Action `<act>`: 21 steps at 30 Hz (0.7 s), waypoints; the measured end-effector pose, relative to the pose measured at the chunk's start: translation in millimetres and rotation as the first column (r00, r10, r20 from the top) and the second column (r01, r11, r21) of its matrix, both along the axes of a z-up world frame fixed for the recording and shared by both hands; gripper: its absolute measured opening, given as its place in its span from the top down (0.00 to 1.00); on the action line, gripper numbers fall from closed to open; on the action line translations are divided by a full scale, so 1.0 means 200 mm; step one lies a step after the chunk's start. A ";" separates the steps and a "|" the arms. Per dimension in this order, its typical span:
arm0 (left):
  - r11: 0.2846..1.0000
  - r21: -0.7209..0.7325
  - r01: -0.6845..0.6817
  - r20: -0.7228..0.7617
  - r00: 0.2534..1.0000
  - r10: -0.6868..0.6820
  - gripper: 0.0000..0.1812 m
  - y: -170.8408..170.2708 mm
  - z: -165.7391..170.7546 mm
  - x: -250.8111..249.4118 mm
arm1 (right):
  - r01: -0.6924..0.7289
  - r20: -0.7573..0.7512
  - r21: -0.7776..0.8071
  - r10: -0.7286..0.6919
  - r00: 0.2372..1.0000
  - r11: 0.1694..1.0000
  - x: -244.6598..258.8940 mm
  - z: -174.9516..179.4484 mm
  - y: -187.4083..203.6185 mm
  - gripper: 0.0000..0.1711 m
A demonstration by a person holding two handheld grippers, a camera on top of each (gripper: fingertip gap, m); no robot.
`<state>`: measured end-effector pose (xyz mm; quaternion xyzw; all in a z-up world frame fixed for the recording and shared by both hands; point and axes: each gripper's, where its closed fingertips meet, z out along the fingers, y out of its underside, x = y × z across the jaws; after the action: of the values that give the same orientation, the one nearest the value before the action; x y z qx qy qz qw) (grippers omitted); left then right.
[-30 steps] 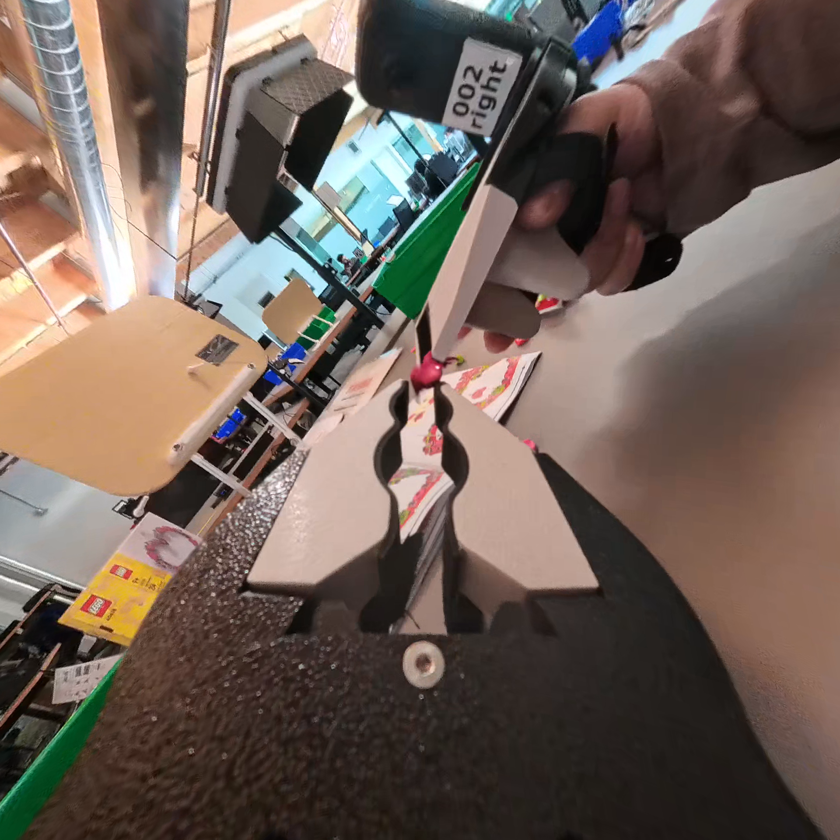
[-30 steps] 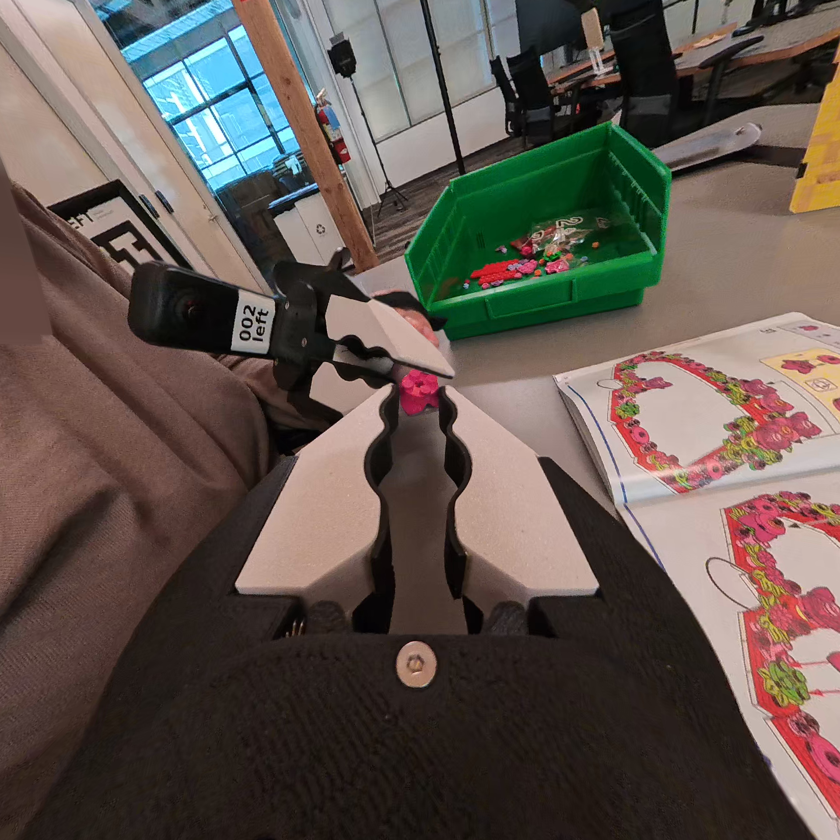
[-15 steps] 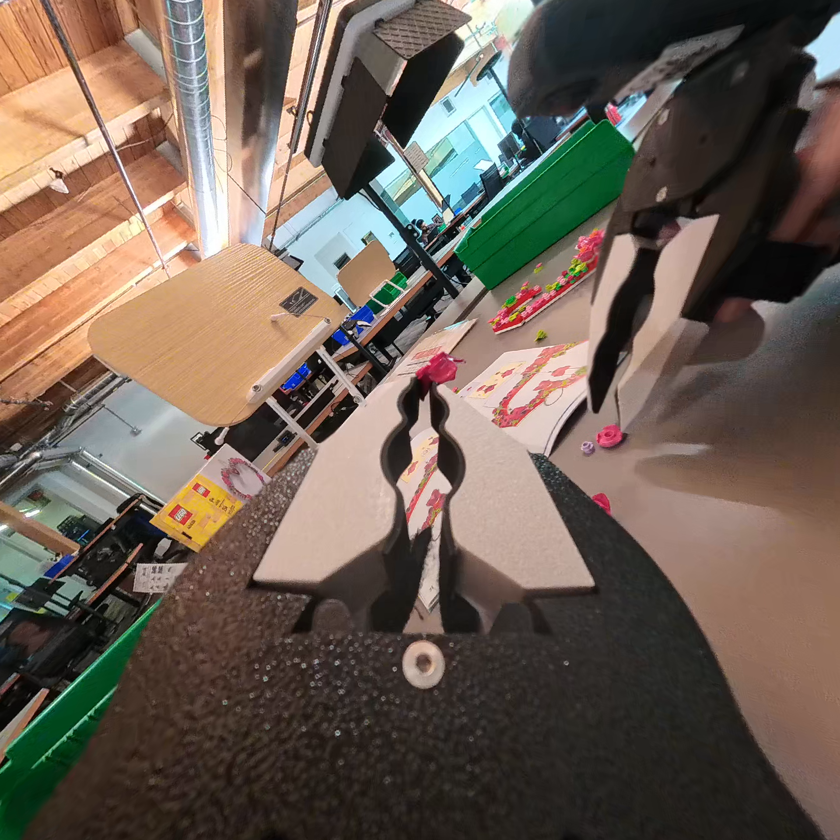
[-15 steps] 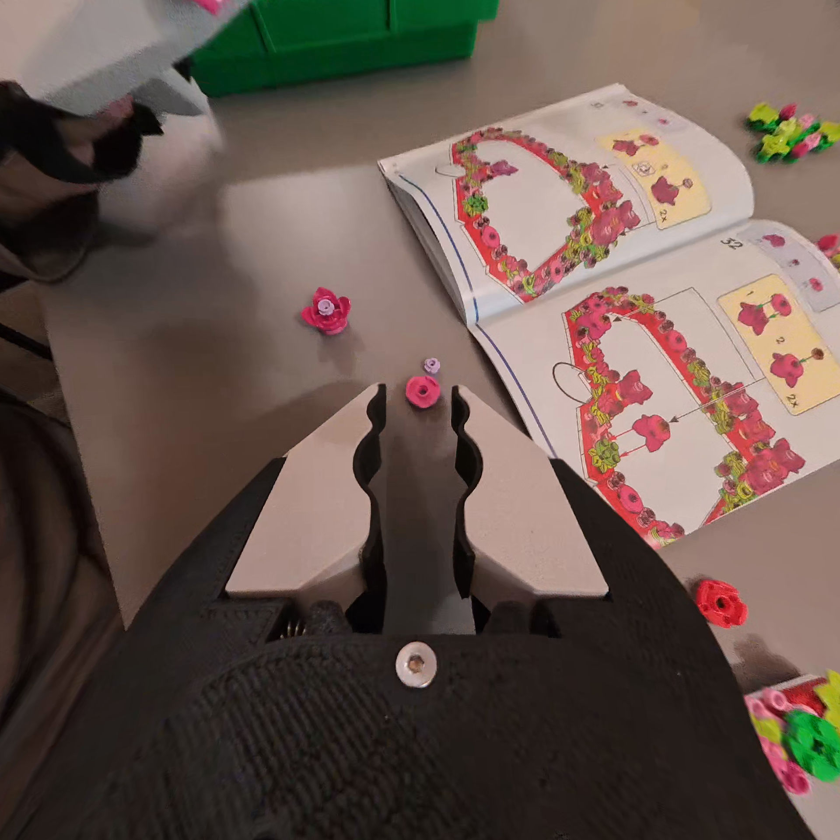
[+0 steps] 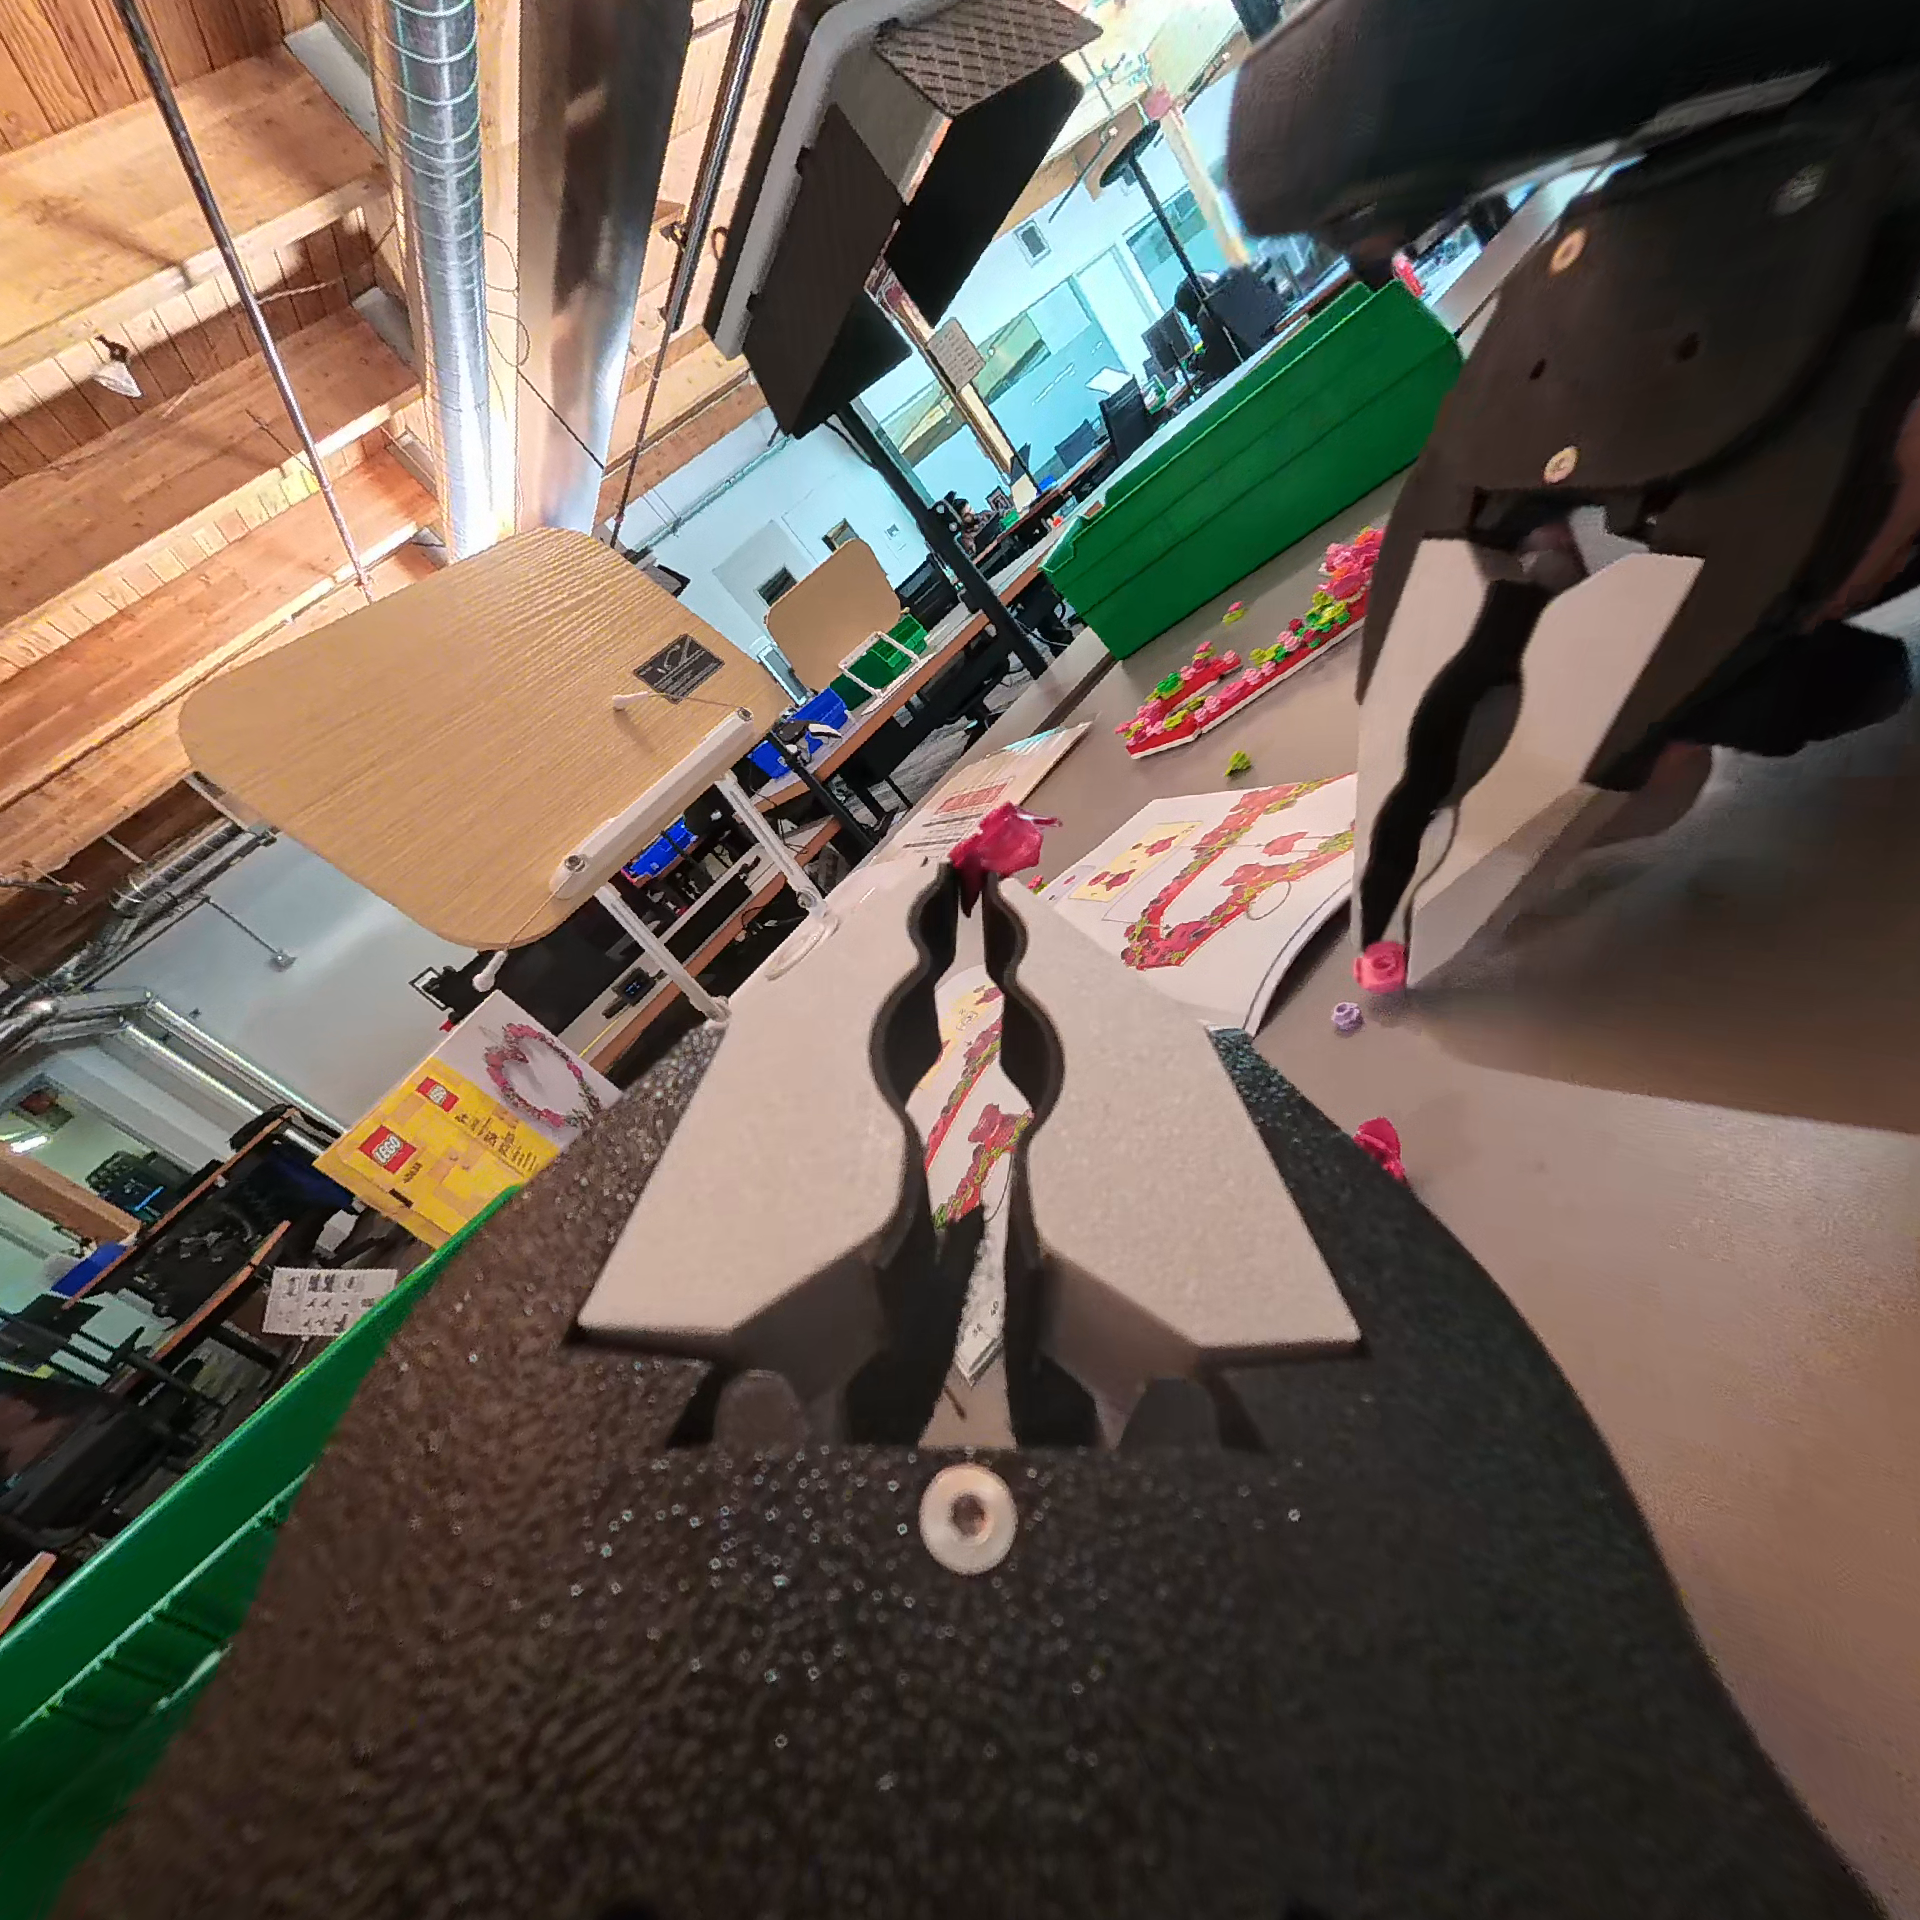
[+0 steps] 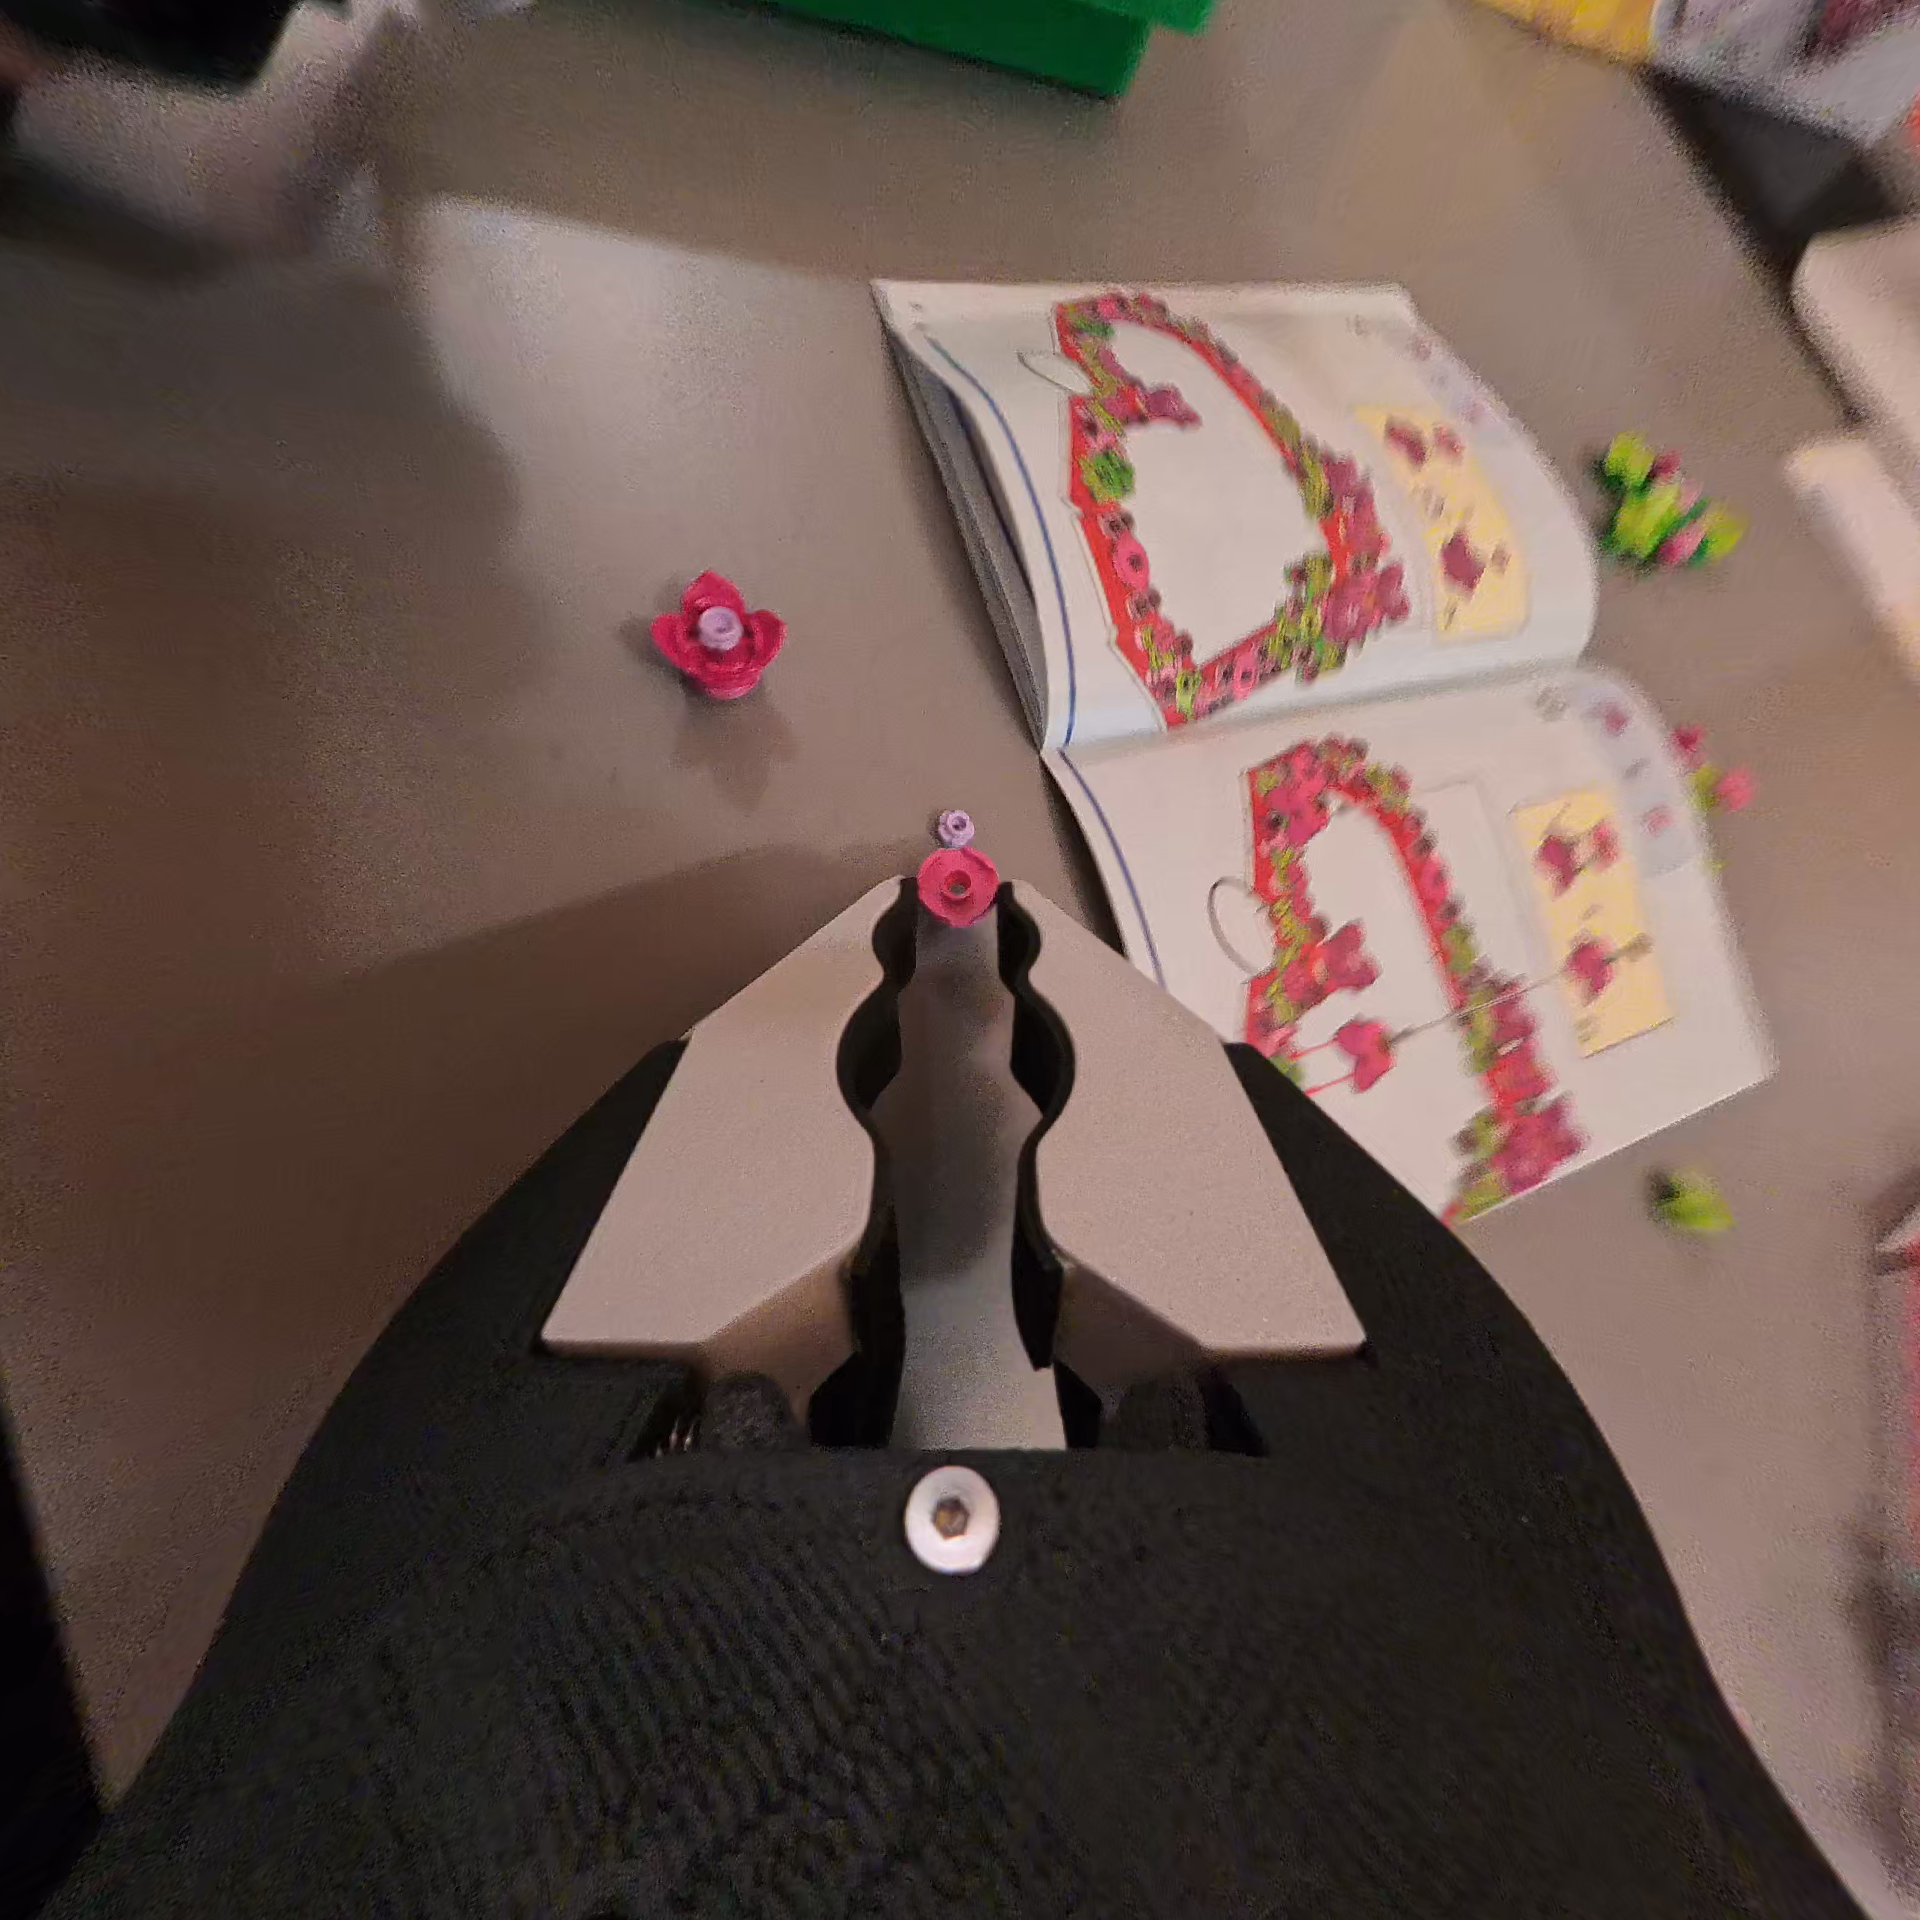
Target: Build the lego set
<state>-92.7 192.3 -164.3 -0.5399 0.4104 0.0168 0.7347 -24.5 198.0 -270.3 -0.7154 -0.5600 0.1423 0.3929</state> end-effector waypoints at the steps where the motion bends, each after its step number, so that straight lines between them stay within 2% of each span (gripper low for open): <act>1: 1.000 -0.003 0.000 0.008 1.000 0.000 0.99 0.00 0.00 0.00 | -0.045 0.053 0.101 0.040 0.998 0.994 0.00 0.02 0.00 0.92; 3: 1.000 -0.011 0.000 0.023 1.000 0.000 0.99 0.01 0.01 -0.01 | -0.169 0.240 0.329 0.090 0.966 0.929 0.03 0.05 0.03 0.92; 4: 1.000 -0.014 0.000 0.028 1.000 0.001 0.99 0.01 0.01 -0.02 | -0.282 0.363 0.411 0.128 0.923 0.867 0.03 0.06 0.02 0.92; 6: 1.000 -0.018 -0.001 0.035 0.999 0.001 0.99 0.01 0.01 -0.02 | -0.530 0.608 0.497 0.160 0.778 0.687 0.04 0.05 -0.01 0.92; 9: 1.000 -0.023 0.003 0.040 0.999 -0.002 0.99 0.01 0.00 -0.02 | -0.840 0.872 0.409 0.118 0.475 0.357 0.03 0.02 -0.07 0.92; 11: 1.000 -0.028 0.008 0.039 0.999 -0.007 0.99 0.01 0.00 -0.01 | -0.945 0.952 0.276 0.086 0.294 0.176 0.04 -0.01 -0.12 0.92; 13: 1.000 -0.026 0.011 0.035 0.999 -0.010 0.99 0.01 0.00 -0.01 | -0.985 0.985 0.169 0.024 0.170 0.020 0.03 -0.02 -0.15 0.92; 14: 1.000 -0.026 0.012 0.034 0.999 -0.011 0.99 0.01 0.00 -0.01 | -0.991 0.991 0.133 0.024 0.132 -0.026 0.02 -0.02 -0.17 0.92; 17: 0.999 -0.029 0.016 0.033 0.999 -0.015 0.99 0.00 0.00 0.00 | -0.987 0.989 0.123 0.096 0.114 -0.101 -0.01 -0.03 -0.27 0.92; 19: 0.999 -0.029 0.016 0.034 0.999 -0.015 0.99 0.01 -0.01 -0.01 | -0.987 0.983 0.135 0.137 0.122 -0.088 0.00 -0.02 -0.29 0.91; 21: 0.999 -0.026 0.018 0.039 0.999 -0.017 0.99 0.00 0.00 -0.01 | -0.983 0.969 0.181 0.172 0.176 -0.015 0.01 -0.01 -0.29 0.84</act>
<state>-94.3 192.9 -164.4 -0.5463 0.4009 -0.0056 0.7355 -22.7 140.4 -271.7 0.0103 -0.9108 -0.2911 0.2925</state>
